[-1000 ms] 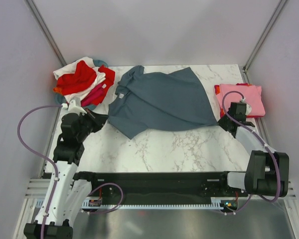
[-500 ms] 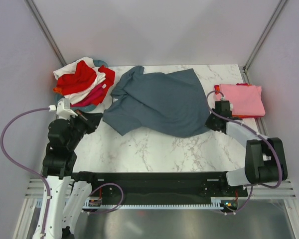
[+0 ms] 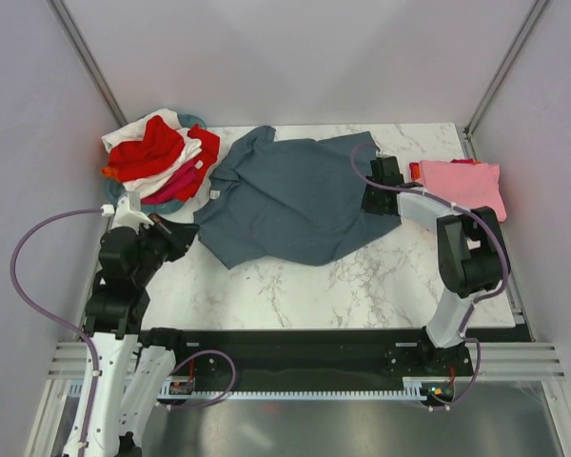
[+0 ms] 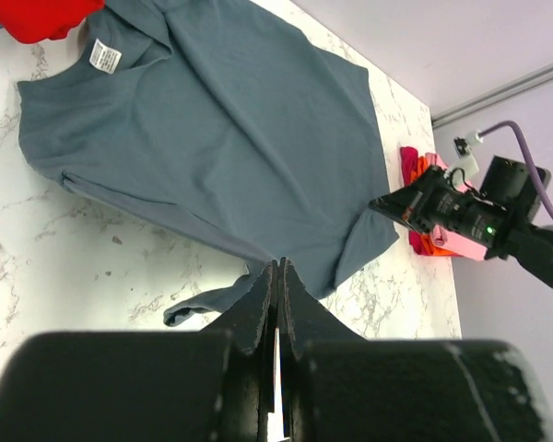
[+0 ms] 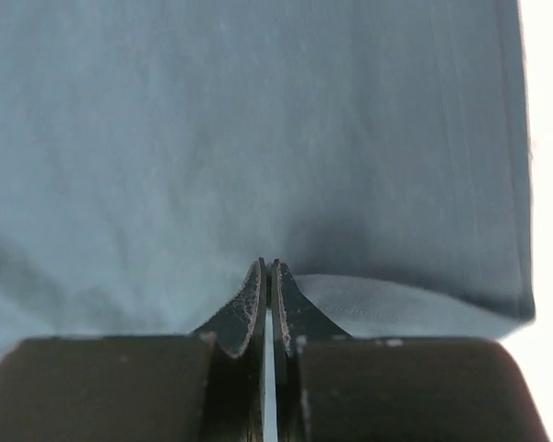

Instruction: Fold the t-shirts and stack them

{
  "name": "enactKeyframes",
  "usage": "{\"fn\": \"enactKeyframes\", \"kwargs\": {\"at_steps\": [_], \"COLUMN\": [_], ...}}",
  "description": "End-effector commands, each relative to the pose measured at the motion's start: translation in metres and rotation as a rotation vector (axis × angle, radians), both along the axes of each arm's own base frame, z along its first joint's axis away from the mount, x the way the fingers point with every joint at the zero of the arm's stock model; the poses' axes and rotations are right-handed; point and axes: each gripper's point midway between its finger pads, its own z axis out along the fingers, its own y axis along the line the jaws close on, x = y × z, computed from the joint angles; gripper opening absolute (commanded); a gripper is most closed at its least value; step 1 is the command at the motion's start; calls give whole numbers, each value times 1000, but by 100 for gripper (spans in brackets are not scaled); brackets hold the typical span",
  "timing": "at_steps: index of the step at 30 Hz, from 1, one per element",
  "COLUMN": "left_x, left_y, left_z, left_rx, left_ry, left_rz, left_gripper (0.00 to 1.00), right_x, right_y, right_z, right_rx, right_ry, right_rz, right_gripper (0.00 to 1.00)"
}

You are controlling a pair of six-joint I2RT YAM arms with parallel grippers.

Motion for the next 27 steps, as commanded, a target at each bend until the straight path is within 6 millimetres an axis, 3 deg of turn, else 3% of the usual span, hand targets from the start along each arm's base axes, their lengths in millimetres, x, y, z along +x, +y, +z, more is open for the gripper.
{"fn": "enactKeyframes", "kwargs": {"at_steps": [1,2,4,8,14,16,20,21,22,23,25,27], "left_x": [3,6,8,18,43,52,64,67,68,69,71,71], "left_y": [1,1,-1,-1,-7,-11,-23,-29,-34,-39,-52,-58], "left_z": [7,-1,-8,-26,-50,-63,-82,-83,-87,-93,-95,-96], "left_rx": [15,16,10,-11,-19,-30,-42,-30,-23,-14,7,25], "left_ry": [-29,-3,20,77,166,207,244,236,242,260,261,261], "left_rz": [1,0,-6,15,-2,-15,-35,-41,-47,-55,-75,-87], "left_gripper": [2,2,2,2,2,2,2,2,2,2,2,2], "right_x": [29,42,47,65,75,74,57,54,42,39,23,17], "right_y": [1,5,5,4,-20,-30,-71,-77,-84,-93,-96,-81], "right_z": [2,10,-8,-14,-36,-44,-54,-46,-53,-43,-48,-38], "right_rx": [-44,-39,-56,-77,-158,-158,-177,-179,-184,-186,-179,-110], "right_ry": [-22,-41,5,10,52,74,113,101,122,103,109,84], "right_rz": [17,18,14,-7,-92,-134,-253,-274,-294,-321,-327,-284], "right_gripper": [4,0,0,0,0,0,0,0,0,0,0,0]}}
